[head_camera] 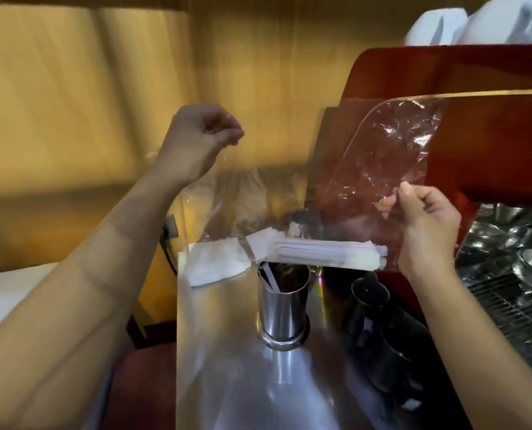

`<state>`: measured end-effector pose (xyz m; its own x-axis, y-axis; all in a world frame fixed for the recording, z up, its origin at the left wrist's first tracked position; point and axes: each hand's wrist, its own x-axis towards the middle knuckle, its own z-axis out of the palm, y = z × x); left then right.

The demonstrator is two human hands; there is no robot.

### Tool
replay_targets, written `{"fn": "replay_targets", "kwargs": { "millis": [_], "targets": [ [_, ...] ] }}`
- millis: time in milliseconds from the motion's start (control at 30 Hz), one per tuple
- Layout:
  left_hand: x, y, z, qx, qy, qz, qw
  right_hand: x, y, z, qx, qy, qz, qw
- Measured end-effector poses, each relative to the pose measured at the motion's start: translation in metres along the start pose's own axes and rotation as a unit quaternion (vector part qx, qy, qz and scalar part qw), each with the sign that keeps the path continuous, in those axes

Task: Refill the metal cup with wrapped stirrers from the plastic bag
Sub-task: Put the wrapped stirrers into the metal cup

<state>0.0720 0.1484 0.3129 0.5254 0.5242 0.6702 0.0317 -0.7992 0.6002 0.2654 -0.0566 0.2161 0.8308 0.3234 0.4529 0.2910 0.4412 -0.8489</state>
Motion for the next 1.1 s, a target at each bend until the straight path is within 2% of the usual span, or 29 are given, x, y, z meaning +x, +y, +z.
{"fn": "replay_targets", "kwargs": {
  "millis": [200, 433, 733, 1100],
  "targets": [
    [0.005, -0.004, 0.02, -0.075, -0.013, -0.004, 0.997, 0.012, -0.017, -0.016, -0.022, 0.016, -0.03, 0.999],
    [-0.002, -0.011, 0.045, -0.069, -0.045, -0.042, 0.996, 0.025, -0.028, -0.029, -0.07, 0.015, -0.047, 0.996],
    [-0.024, -0.047, 0.059, -0.069, -0.053, -0.141, 0.986, 0.027, -0.022, -0.022, -0.115, -0.049, -0.05, 0.991],
    [-0.033, -0.067, 0.043, -0.082, -0.066, -0.172, 0.979, 0.041, -0.017, -0.006, -0.136, -0.097, -0.069, 0.984]
  ]
}}
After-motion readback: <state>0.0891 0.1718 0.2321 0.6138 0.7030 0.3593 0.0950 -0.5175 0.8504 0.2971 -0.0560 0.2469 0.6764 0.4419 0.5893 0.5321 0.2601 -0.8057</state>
